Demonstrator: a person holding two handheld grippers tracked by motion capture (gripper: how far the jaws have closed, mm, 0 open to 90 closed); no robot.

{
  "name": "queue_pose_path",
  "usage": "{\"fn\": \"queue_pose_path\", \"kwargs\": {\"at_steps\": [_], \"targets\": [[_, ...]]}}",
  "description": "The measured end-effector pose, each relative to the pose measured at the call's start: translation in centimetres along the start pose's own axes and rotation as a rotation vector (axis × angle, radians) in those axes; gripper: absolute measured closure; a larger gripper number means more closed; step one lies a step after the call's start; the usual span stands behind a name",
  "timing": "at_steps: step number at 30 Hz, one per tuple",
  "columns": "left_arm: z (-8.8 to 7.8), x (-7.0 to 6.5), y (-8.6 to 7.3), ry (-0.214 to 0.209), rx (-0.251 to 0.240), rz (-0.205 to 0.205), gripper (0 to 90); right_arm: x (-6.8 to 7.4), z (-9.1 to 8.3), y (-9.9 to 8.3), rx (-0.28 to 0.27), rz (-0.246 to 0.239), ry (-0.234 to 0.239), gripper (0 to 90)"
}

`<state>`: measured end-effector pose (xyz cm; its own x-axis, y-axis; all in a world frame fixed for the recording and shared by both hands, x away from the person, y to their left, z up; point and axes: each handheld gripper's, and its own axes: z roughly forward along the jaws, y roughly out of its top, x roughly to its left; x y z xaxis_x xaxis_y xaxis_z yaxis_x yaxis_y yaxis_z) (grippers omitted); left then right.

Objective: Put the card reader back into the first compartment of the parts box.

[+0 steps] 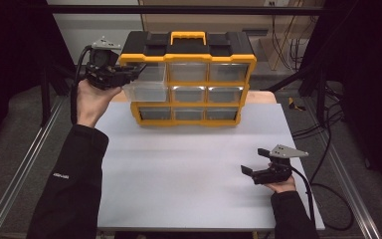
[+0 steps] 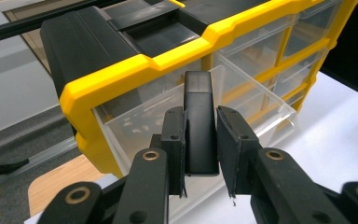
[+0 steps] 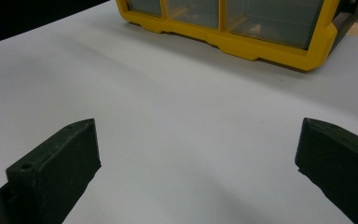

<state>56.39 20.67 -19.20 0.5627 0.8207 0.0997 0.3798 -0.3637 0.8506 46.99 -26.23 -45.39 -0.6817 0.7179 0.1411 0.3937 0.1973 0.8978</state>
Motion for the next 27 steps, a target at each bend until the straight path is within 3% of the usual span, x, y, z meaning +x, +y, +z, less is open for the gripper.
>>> {"fn": "queue_pose_path", "kwargs": {"at_steps": [27], "targets": [[2.4,0.9,-0.3,0.005,0.043,-0.006,72.4,-0.1,0.0,0.0,0.004,-0.004,-0.003,0.1]]}}
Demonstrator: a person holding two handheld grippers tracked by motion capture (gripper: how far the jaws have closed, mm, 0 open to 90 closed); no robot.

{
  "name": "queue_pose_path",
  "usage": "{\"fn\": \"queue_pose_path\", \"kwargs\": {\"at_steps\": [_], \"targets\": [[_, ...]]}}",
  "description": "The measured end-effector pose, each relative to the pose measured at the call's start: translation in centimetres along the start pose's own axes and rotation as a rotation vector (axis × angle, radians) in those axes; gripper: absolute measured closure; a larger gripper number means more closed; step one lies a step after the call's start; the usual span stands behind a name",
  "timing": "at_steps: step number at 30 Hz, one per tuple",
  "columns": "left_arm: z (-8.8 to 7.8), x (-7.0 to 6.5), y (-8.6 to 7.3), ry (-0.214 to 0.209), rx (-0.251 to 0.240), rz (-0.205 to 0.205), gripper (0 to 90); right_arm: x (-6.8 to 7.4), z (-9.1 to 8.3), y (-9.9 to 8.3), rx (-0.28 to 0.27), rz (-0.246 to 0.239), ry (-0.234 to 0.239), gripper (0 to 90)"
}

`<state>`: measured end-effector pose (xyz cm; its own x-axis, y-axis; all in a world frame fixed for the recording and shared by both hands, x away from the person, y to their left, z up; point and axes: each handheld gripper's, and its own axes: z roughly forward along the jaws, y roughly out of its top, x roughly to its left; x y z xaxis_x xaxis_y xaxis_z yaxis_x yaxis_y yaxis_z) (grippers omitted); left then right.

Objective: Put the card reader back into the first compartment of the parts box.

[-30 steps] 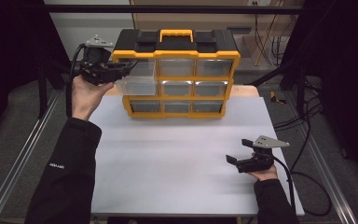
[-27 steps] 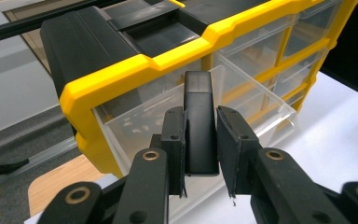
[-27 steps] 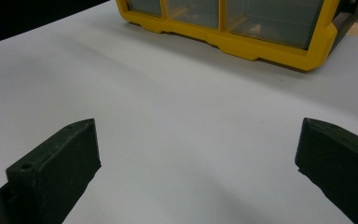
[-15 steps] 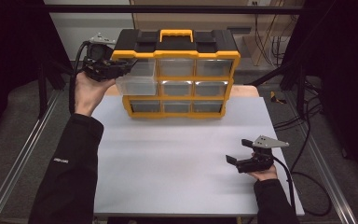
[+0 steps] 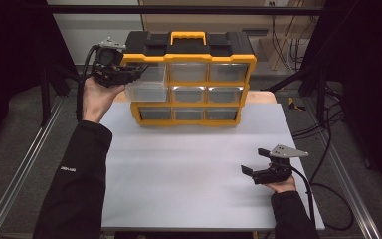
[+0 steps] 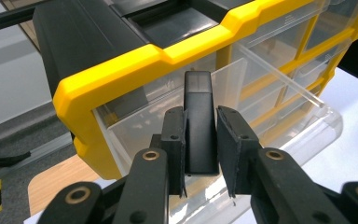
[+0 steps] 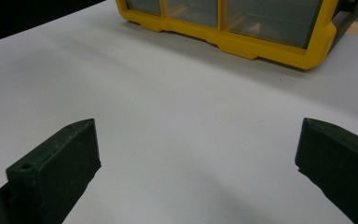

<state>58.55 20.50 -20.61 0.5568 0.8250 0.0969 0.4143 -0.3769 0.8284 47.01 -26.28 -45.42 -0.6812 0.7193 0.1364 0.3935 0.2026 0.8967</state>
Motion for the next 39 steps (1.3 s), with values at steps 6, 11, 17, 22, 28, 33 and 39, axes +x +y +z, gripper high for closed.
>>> {"fn": "queue_pose_path", "kwargs": {"at_steps": [6,11,17,22,28,33,39], "targets": [[0.3,0.2,-0.4,0.004,0.009,-0.001,72.4,0.0,0.0,0.0,0.001,0.001,0.000,0.1],[0.4,0.2,-0.5,0.005,0.013,-0.001,72.4,0.0,0.0,0.0,0.000,0.001,0.000,0.1],[0.4,0.4,-0.5,0.006,0.020,0.003,72.2,0.0,0.0,0.0,-0.001,0.004,0.000,0.1],[0.4,0.3,-0.5,0.024,0.014,0.006,71.5,0.0,0.0,0.0,-0.002,0.003,0.000,0.1],[-0.1,0.5,-0.7,0.038,-0.021,-0.009,63.6,0.0,0.0,0.0,0.000,0.003,0.000,0.1],[-0.9,0.3,-0.8,0.027,-0.053,-0.016,53.4,0.0,0.0,0.0,-0.004,0.003,-0.001,0.1],[-1.8,0.2,-1.1,-0.001,-0.095,-0.034,41.5,0.0,0.0,0.0,-0.003,0.002,-0.001,0.1]]}}
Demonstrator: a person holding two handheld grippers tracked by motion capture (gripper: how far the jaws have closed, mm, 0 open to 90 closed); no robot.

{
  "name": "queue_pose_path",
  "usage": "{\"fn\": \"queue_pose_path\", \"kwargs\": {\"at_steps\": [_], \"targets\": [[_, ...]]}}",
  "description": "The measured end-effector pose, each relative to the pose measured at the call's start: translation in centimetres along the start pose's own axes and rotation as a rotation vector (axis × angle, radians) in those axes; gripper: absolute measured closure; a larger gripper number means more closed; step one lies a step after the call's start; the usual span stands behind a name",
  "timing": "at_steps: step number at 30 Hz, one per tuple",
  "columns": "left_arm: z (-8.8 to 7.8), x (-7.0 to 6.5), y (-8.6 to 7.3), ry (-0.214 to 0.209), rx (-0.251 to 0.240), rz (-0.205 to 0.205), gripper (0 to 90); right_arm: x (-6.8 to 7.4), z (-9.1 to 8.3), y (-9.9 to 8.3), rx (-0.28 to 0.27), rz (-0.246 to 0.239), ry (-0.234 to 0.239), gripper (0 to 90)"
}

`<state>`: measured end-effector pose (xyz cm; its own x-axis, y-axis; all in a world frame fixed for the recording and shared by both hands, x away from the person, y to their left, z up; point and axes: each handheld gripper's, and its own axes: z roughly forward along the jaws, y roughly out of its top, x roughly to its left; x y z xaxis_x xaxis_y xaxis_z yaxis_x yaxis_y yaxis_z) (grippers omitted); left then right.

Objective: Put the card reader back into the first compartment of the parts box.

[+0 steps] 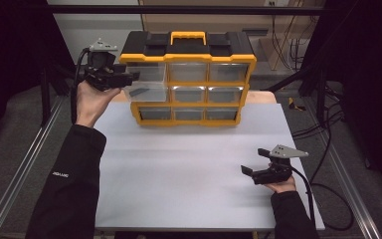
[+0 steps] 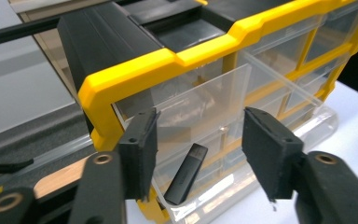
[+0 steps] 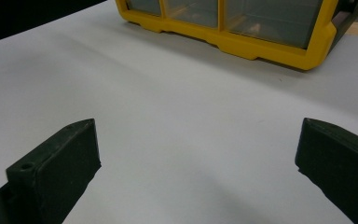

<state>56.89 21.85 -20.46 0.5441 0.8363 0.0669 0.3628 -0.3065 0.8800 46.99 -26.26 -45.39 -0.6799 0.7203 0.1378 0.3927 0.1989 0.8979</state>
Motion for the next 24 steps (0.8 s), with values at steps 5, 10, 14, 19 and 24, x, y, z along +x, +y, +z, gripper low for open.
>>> {"fn": "queue_pose_path", "kwargs": {"at_steps": [5,10,14,19,24], "targets": [[-0.6,-0.3,-0.3,-0.001,-0.004,-0.003,30.8,0.0,0.0,0.0,0.000,0.001,-0.001,0.1],[-1.2,-0.7,-0.5,0.001,-0.018,-0.006,18.3,0.0,0.0,0.0,0.002,0.000,0.000,0.1],[-1.5,-0.9,-0.9,-0.004,-0.023,-0.003,11.5,0.1,0.0,0.0,0.003,-0.003,0.000,0.1],[-1.9,-1.2,-1.6,-0.026,-0.029,0.005,6.8,0.1,0.1,0.0,0.001,-0.003,0.000,0.1],[-2.2,-1.4,-2.1,-0.037,-0.035,0.014,3.6,0.1,0.1,0.0,0.001,-0.003,-0.001,0.1]]}}
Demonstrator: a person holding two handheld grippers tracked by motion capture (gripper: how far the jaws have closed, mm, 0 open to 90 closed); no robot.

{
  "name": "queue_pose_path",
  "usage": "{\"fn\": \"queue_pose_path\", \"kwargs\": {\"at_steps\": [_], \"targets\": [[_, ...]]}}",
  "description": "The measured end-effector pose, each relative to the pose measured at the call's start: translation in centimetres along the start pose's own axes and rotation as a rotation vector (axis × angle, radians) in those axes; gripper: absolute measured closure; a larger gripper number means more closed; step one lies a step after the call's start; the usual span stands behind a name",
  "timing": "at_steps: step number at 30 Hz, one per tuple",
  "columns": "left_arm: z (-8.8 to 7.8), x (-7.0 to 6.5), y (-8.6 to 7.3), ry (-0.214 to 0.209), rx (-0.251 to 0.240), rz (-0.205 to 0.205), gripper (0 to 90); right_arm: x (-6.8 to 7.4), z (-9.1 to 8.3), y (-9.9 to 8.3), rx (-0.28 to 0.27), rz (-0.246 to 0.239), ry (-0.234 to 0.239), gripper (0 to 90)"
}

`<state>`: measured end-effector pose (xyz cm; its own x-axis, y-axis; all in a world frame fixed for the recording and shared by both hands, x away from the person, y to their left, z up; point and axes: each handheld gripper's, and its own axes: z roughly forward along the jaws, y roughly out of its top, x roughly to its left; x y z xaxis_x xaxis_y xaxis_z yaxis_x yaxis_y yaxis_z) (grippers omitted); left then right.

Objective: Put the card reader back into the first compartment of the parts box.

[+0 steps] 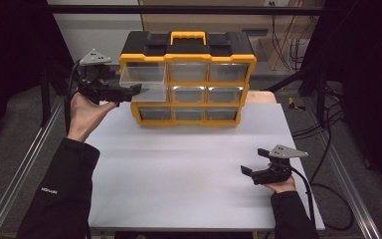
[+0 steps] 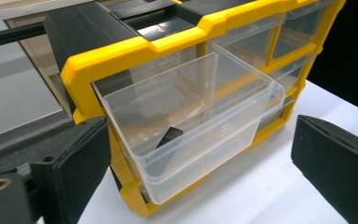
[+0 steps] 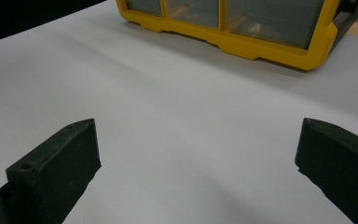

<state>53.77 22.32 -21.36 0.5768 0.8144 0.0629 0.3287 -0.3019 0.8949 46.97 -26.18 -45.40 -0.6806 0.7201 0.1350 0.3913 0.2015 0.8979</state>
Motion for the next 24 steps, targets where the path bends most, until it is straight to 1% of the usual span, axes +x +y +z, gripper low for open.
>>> {"fn": "queue_pose_path", "kwargs": {"at_steps": [1,2,3,5,7,8,9,11,12,13,17,19,20,21,22,23,24], "targets": [[-0.1,0.0,-0.1,0.009,-0.011,0.005,2.7,0.0,0.0,0.0,0.000,0.002,0.000,0.1],[-0.1,0.0,-0.2,0.006,-0.005,-0.004,1.6,0.0,0.0,0.0,0.001,0.001,0.000,0.1],[-0.2,-0.1,-0.3,-0.002,-0.011,-0.008,1.6,0.0,0.0,0.0,0.001,0.001,-0.001,0.1],[-0.3,-0.1,-0.5,-0.008,-0.007,-0.006,1.3,0.0,0.0,0.0,0.002,0.002,-0.001,0.1],[-0.4,-0.2,-0.7,-0.002,-0.006,-0.002,1.2,0.0,0.0,0.0,0.001,0.001,-0.001,0.1],[-0.4,-0.3,-0.8,-0.011,-0.010,-0.005,1.1,0.0,0.0,0.0,0.002,0.001,-0.001,0.1],[-0.5,-0.3,-1.0,-0.007,-0.007,-0.003,1.0,0.0,0.1,0.0,0.003,0.002,0.000,0.1],[-0.6,-0.4,-1.2,-0.018,-0.017,-0.005,1.0,0.0,0.1,0.0,0.002,0.002,-0.001,0.1],[-0.7,-0.5,-1.3,-0.024,-0.022,-0.003,0.9,0.0,0.1,0.0,0.002,0.003,0.000,0.1],[-0.7,-0.6,-1.4,-0.020,-0.021,0.003,1.0,0.0,0.1,0.0,0.003,0.003,0.000,0.1],[-0.9,-0.7,-1.7,-0.031,-0.031,0.002,1.0,0.0,0.1,0.0,0.003,0.004,0.000,0.1],[-1.0,-0.8,-2.0,-0.022,-0.033,0.006,1.0,0.0,0.1,0.0,0.002,0.006,0.001,0.1],[-1.0,-0.9,-2.1,-0.037,-0.037,0.007,1.0,0.0,0.1,0.0,0.003,0.007,-0.001,0.1],[-1.1,-0.9,-2.2,-0.033,-0.039,0.009,1.0,0.0,0.1,0.0,0.003,0.008,-0.001,0.1],[-1.1,-0.9,-2.3,-0.028,-0.048,0.020,0.9,0.0,0.1,0.0,0.003,0.006,0.000,0.1],[-1.2,-1.0,-2.4,-0.031,-0.051,0.020,1.0,0.1,0.1,0.0,0.003,0.005,-0.001,0.1],[-1.2,-1.1,-2.6,-0.044,-0.048,0.008,0.9,0.1,0.1,0.0,0.003,0.007,0.000,0.1]]}}
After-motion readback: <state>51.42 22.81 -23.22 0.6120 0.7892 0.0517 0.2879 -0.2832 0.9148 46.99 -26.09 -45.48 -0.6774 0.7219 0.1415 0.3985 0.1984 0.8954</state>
